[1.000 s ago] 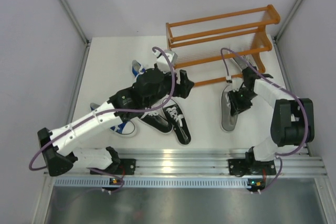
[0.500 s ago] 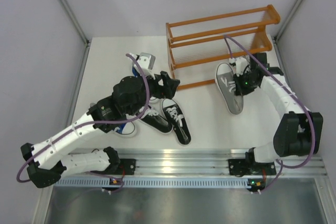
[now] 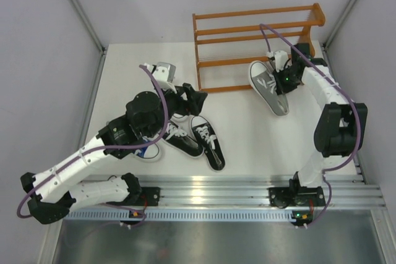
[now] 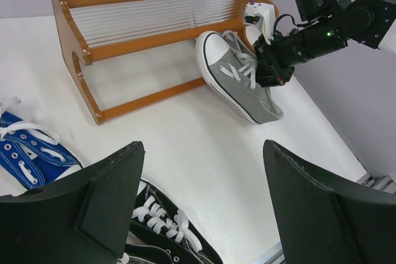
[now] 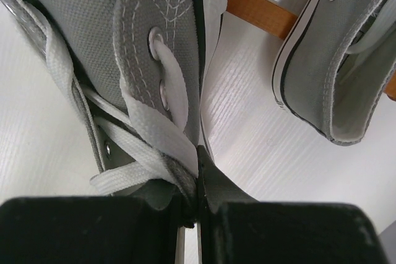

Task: Place and organize the shoes onto the shoe shelf

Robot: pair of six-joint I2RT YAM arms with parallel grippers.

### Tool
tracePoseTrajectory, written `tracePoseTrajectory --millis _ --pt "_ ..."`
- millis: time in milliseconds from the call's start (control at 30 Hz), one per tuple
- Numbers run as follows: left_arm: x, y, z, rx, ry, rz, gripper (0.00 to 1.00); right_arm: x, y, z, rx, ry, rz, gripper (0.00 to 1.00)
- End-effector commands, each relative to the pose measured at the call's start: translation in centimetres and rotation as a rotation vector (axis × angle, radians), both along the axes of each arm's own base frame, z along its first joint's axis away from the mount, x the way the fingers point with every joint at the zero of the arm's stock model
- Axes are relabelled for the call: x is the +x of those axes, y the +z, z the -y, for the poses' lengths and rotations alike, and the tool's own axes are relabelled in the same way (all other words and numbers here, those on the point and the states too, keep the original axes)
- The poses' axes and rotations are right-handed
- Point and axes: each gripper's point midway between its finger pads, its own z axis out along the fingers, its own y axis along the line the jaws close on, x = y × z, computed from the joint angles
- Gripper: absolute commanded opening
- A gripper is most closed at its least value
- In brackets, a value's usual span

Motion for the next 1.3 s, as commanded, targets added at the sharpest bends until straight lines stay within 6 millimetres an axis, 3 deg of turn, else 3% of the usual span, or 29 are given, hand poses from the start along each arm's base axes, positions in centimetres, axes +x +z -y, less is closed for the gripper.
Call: tracePoseTrajectory --millis 0,500,900,1267 --pt "0.0 0.6 -0.5 -0.021 0.016 0.017 0.83 1.3 2.2 -0.4 0.014 0.019 0.088 0.0" --pt "0.2 0.3 0.5 -0.006 -0.008 0.012 0.83 -0.2 2.3 -1.5 0.036 0.031 0.114 0.0" --pt "0.4 0.5 0.8 -0.023 -0.011 0.014 0.83 3.6 2.1 -2.2 0.047 -0.035 0.123 0.0" --pt "0.3 0.8 0.7 -0.036 -0.009 0.016 0.83 6.4 2.6 -3.9 0.054 -0.063 0.173 0.0"
